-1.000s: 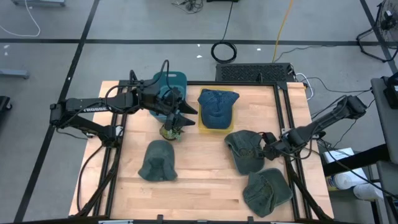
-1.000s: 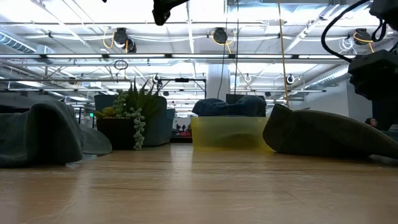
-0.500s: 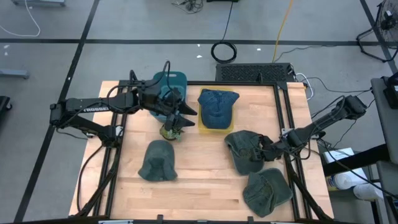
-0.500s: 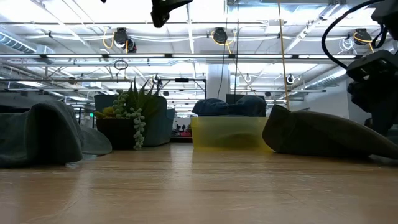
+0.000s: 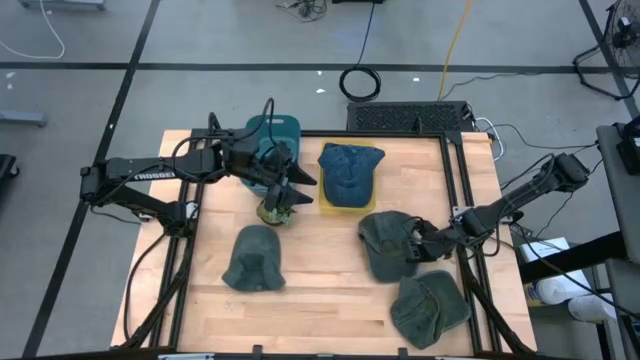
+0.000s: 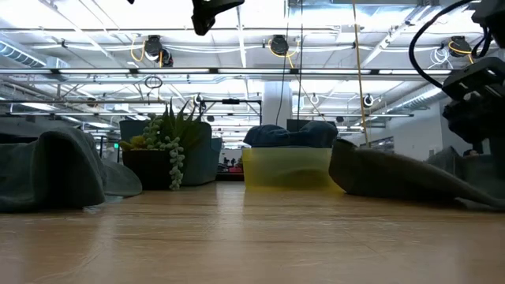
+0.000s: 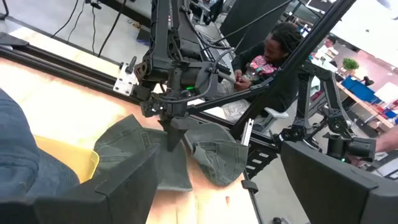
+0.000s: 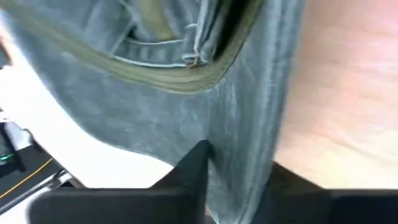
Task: Pick & Place hat
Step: Put the top right black cap into the blue bin
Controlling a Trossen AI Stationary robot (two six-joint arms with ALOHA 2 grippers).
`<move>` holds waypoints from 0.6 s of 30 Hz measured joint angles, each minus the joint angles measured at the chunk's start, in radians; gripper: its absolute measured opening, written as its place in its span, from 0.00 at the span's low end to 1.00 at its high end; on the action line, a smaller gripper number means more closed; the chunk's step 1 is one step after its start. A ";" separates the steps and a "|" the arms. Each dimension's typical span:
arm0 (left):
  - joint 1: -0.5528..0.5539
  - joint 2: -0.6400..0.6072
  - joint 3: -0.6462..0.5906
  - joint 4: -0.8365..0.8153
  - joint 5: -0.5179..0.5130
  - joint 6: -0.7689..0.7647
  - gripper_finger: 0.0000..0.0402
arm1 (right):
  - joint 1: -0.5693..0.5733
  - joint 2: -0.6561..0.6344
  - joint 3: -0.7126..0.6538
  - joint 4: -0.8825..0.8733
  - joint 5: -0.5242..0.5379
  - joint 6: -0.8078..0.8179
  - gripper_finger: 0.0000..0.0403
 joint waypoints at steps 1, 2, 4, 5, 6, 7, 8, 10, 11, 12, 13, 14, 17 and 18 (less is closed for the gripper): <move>0.000 0.000 0.000 0.000 0.000 0.007 0.85 | 0.000 0.000 0.000 0.013 0.001 -0.001 0.09; 0.000 0.000 0.000 0.000 0.000 0.016 0.85 | 0.000 0.000 0.000 0.030 0.002 -0.006 0.05; 0.000 0.000 0.000 0.000 0.000 0.028 0.85 | 0.000 -0.001 0.000 0.068 0.003 -0.028 0.02; 0.000 0.000 0.000 0.000 0.000 0.033 0.85 | 0.000 0.000 0.000 0.082 0.003 -0.029 0.02; 0.000 0.000 0.000 0.000 0.000 0.037 0.85 | 0.000 0.000 0.000 0.092 0.003 -0.029 0.02; 0.000 0.000 0.000 0.001 0.000 0.040 0.85 | 0.000 0.000 0.000 0.106 0.004 -0.029 0.01; 0.000 0.000 0.000 0.001 0.000 0.041 0.85 | 0.000 -0.001 0.000 0.125 0.006 -0.033 0.01; 0.000 0.000 0.000 0.001 -0.001 0.042 0.85 | 0.000 -0.005 0.000 0.177 0.017 -0.057 0.01; 0.000 0.000 0.000 0.001 -0.003 0.043 0.85 | 0.000 -0.008 0.000 0.208 0.031 -0.069 0.01; 0.000 0.000 0.000 0.002 -0.007 0.044 0.85 | 0.000 -0.012 0.000 0.236 0.038 -0.077 0.01; 0.000 0.000 0.000 0.004 -0.008 0.044 0.85 | 0.000 -0.017 0.000 0.263 0.054 -0.084 0.01; 0.000 0.000 0.000 0.006 -0.009 0.045 0.85 | -0.001 -0.022 0.000 0.293 0.068 -0.094 0.01; 0.000 0.000 0.000 0.019 -0.010 0.075 0.85 | -0.002 -0.041 0.000 0.386 0.116 -0.135 0.00; 0.000 0.000 0.000 0.024 -0.010 0.081 0.85 | -0.003 -0.047 0.000 0.417 0.130 -0.149 0.00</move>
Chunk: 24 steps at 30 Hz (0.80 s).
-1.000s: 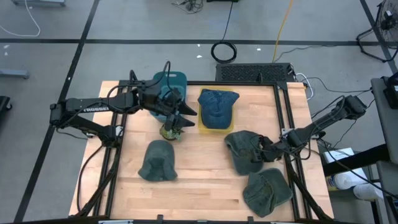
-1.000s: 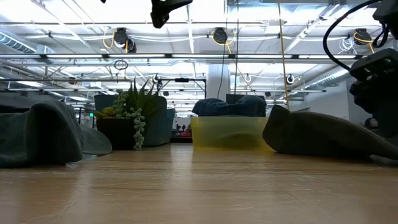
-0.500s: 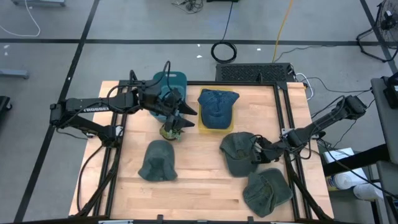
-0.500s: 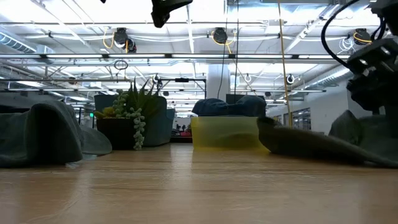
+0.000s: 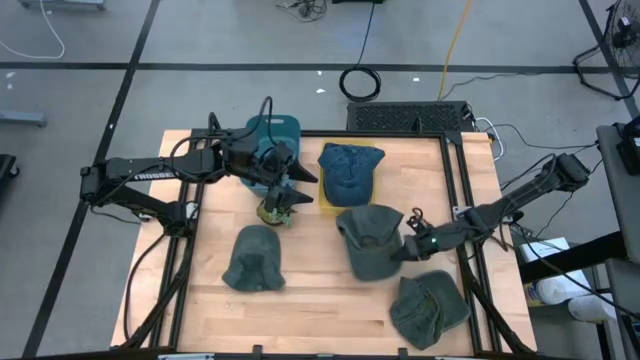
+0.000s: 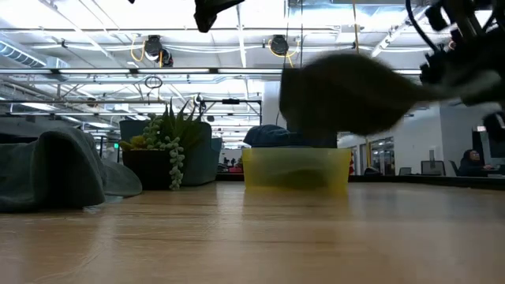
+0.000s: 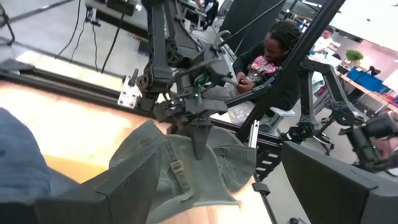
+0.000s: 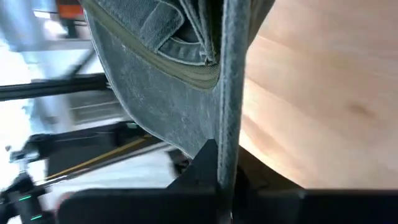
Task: Pick & Place hat
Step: Put the top right black cap into the blue bin
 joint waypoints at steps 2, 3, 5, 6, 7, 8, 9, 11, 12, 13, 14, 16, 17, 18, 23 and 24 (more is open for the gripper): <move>0.000 0.000 0.000 0.006 0.000 0.011 0.85 | -0.001 -0.011 0.000 0.052 0.027 -0.027 0.00; 0.000 0.000 0.000 0.006 0.000 0.016 0.85 | -0.001 -0.016 0.000 0.077 0.039 -0.040 0.00; 0.000 0.000 0.000 0.006 0.000 0.022 0.85 | -0.001 -0.024 0.000 0.136 0.073 -0.074 0.00; 0.000 0.000 0.000 0.007 -0.001 0.022 0.85 | -0.001 -0.029 0.000 0.162 0.093 -0.090 0.00; 0.000 0.000 0.000 0.009 -0.001 0.022 0.85 | -0.001 -0.031 0.000 0.187 0.112 -0.107 0.00; 0.000 0.000 0.000 0.009 -0.003 0.022 0.85 | -0.003 -0.033 0.000 0.212 0.132 -0.125 0.00; 0.000 0.000 0.000 0.009 -0.011 0.024 0.85 | -0.004 -0.035 0.000 0.236 0.150 -0.141 0.00; 0.000 0.000 0.000 0.010 -0.034 0.051 0.85 | -0.016 -0.036 0.000 0.285 0.170 -0.182 0.00; 0.001 0.000 0.000 0.013 -0.044 0.067 0.85 | -0.025 -0.036 0.000 0.308 0.177 -0.203 0.00; 0.001 0.000 0.000 0.023 -0.055 0.084 0.85 | -0.034 -0.036 0.000 0.329 0.186 -0.225 0.00; 0.001 0.000 0.000 0.036 -0.062 0.102 0.85 | -0.046 -0.036 0.000 0.353 0.187 -0.246 0.00; 0.001 0.000 0.000 0.066 -0.072 0.132 0.85 | -0.074 -0.035 0.000 0.411 0.188 -0.292 0.00; 0.001 0.000 0.000 0.084 -0.075 0.146 0.85 | -0.088 -0.035 0.000 0.448 0.188 -0.319 0.00; 0.001 0.000 0.000 0.099 -0.080 0.161 0.85 | -0.101 -0.035 0.000 0.489 0.187 -0.348 0.00; 0.001 0.000 0.000 0.167 -0.081 0.183 0.85 | -0.178 -0.035 0.001 0.682 0.145 -0.472 0.00; 0.002 0.000 0.000 0.178 -0.081 0.183 0.85 | -0.194 -0.035 0.001 0.713 0.130 -0.479 0.00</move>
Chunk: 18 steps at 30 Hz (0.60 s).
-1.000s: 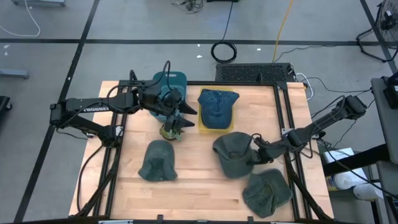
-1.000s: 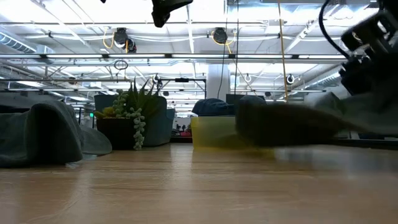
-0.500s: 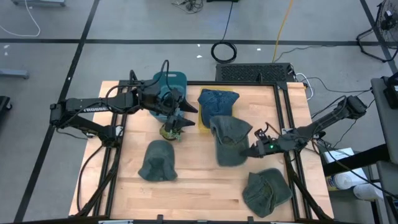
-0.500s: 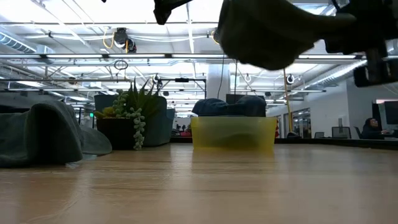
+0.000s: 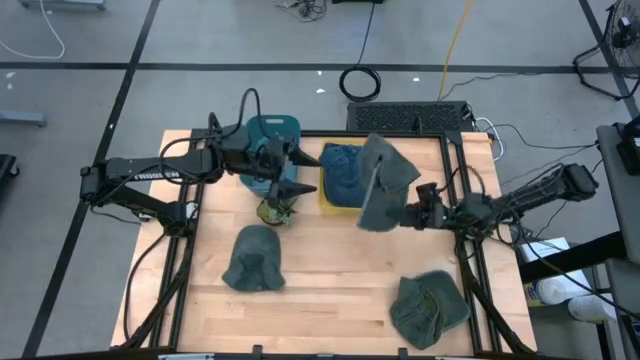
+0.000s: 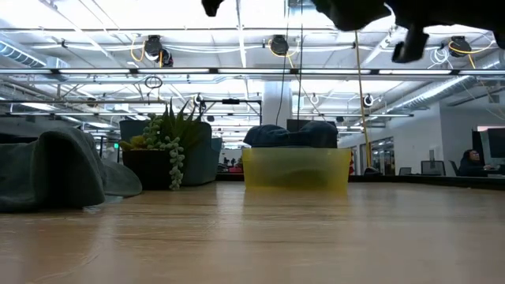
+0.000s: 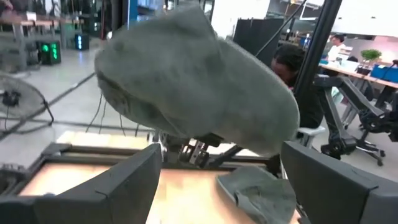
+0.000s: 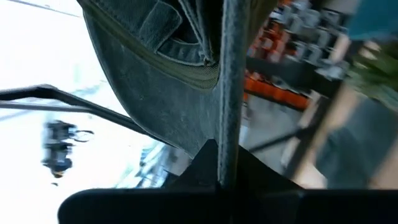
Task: Pick & Place hat
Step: Put the top right black cap into the blue bin
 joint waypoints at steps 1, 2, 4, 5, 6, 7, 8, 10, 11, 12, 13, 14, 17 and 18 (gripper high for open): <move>0.000 0.000 0.000 0.009 0.000 0.005 0.85 | -0.016 0.000 0.000 0.028 -0.012 -0.002 0.00; 0.001 0.000 0.000 0.016 0.000 0.008 0.85 | -0.030 0.000 0.000 0.054 -0.028 -0.002 0.00; 0.001 0.000 0.000 0.033 0.000 0.008 0.85 | -0.055 0.000 0.000 0.092 -0.063 0.001 0.00; 0.001 0.000 0.000 0.038 0.000 0.008 0.85 | -0.067 0.000 0.000 0.107 -0.079 0.009 0.00; 0.001 0.000 0.000 0.045 0.000 0.008 0.85 | -0.077 0.000 0.000 0.123 -0.091 0.017 0.00; 0.001 0.000 0.000 0.054 0.000 0.008 0.85 | -0.088 0.003 0.001 0.138 -0.105 0.026 0.00; 0.001 0.000 0.000 0.060 0.000 0.006 0.85 | -0.098 0.006 0.007 0.143 -0.115 0.035 0.00; 0.001 0.000 0.000 0.069 0.000 -0.010 0.85 | -0.116 0.019 0.039 0.140 -0.165 0.034 0.00; 0.001 0.000 0.000 0.072 0.000 -0.020 0.85 | -0.125 0.033 0.062 0.141 -0.200 0.029 0.00; 0.001 0.000 0.000 0.073 0.000 -0.027 0.85 | -0.134 0.050 0.090 0.141 -0.243 0.020 0.00; 0.001 0.000 0.000 0.075 -0.001 -0.034 0.85 | -0.143 0.070 0.123 0.134 -0.289 0.012 0.00; 0.001 0.000 0.000 0.078 -0.001 -0.040 0.85 | -0.151 0.092 0.161 0.122 -0.336 0.003 0.00; 0.001 0.000 0.000 0.087 -0.001 -0.042 0.85 | -0.176 0.174 0.274 0.081 -0.483 -0.019 0.00; 0.001 0.000 0.000 0.090 -0.001 -0.042 0.85 | -0.184 0.201 0.307 0.068 -0.528 -0.019 0.00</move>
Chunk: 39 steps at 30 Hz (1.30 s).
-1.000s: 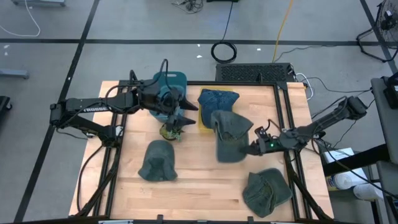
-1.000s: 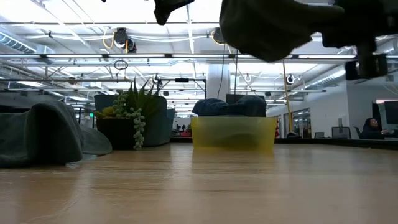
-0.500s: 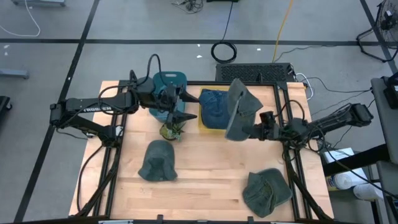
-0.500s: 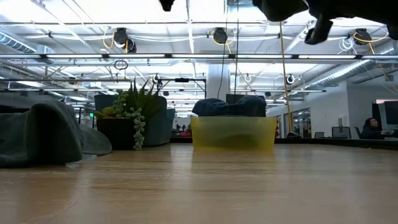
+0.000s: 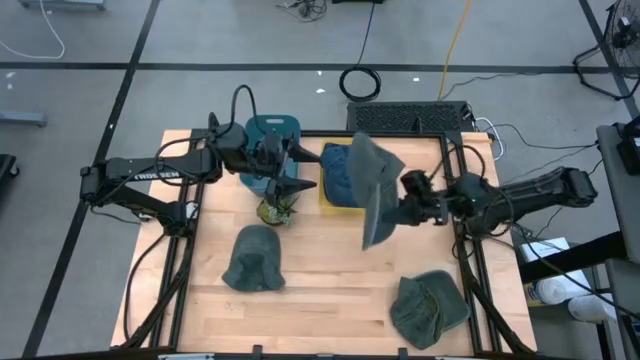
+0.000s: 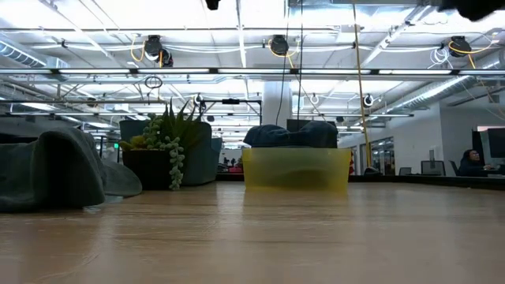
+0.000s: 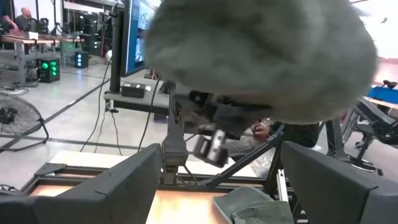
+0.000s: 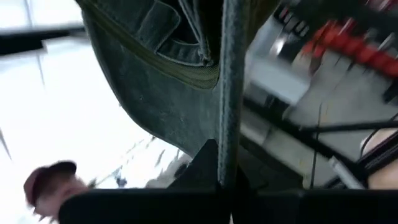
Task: Pick & Place hat
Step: Put the top right black cap into the blue bin
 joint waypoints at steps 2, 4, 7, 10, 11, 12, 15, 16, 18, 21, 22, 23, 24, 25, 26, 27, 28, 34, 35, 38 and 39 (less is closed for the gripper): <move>0.000 0.000 0.000 0.009 0.000 0.001 0.85 | -0.018 0.054 0.059 -0.002 -0.063 0.020 0.00; 0.000 -0.009 0.000 0.012 0.000 0.010 0.85 | -0.036 0.103 0.107 0.021 -0.099 0.064 0.00; 0.000 -0.020 0.002 0.022 -0.003 0.083 0.85 | -0.054 0.165 0.162 0.098 -0.128 0.153 0.00; 0.005 -0.041 0.002 0.025 -0.009 0.131 0.85 | -0.058 0.216 0.205 0.201 -0.152 0.231 0.00; 0.007 -0.046 0.003 0.033 -0.011 0.144 0.85 | -0.058 0.231 0.217 0.235 -0.152 0.248 0.00; 0.012 -0.060 0.003 0.024 -0.018 0.152 0.85 | -0.057 0.244 0.229 0.265 -0.153 0.266 0.00; 0.022 -0.082 0.003 0.029 -0.019 0.190 0.85 | -0.057 0.280 0.268 0.333 -0.152 0.308 0.00; 0.022 -0.093 0.004 0.026 -0.020 0.200 0.85 | -0.056 0.291 0.282 0.343 -0.152 0.321 0.00; 0.029 -0.116 0.002 0.013 -0.020 0.219 0.85 | -0.050 0.312 0.314 0.346 -0.152 0.337 0.00; 0.034 -0.146 0.002 0.021 -0.018 0.237 0.85 | -0.042 0.346 0.371 0.342 -0.152 0.364 0.00; 0.036 -0.153 0.002 0.021 -0.018 0.239 0.85 | -0.039 0.360 0.394 0.342 -0.151 0.382 0.00; 0.040 -0.159 0.002 0.028 -0.018 0.243 0.85 | -0.037 0.374 0.416 0.342 -0.151 0.403 0.00; 0.041 -0.167 0.002 0.028 -0.017 0.248 0.85 | -0.035 0.387 0.436 0.342 -0.151 0.423 0.00; 0.041 -0.174 0.002 0.026 -0.017 0.248 0.85 | -0.035 0.402 0.458 0.340 -0.152 0.445 0.00; 0.041 -0.181 0.002 0.026 -0.017 0.248 0.85 | -0.035 0.416 0.480 0.334 -0.151 0.466 0.00; 0.041 -0.187 0.003 0.026 -0.017 0.248 0.85 | -0.035 0.430 0.498 0.326 -0.151 0.485 0.00; 0.040 -0.192 0.008 0.020 -0.015 0.248 0.85 | -0.035 0.444 0.514 0.319 -0.151 0.507 0.00; 0.040 -0.194 0.122 -0.121 0.036 0.255 0.85 | -0.035 0.515 0.556 0.315 -0.145 0.665 0.00; 0.040 -0.190 0.145 -0.154 0.033 0.262 0.85 | -0.035 0.522 0.558 0.314 -0.142 0.684 0.00; 0.044 -0.184 0.194 -0.237 0.019 0.268 0.85 | -0.035 0.529 0.560 0.309 -0.123 0.712 0.00; 0.046 -0.183 0.209 -0.249 0.017 0.273 0.85 | -0.035 0.533 0.561 0.309 -0.123 0.714 0.00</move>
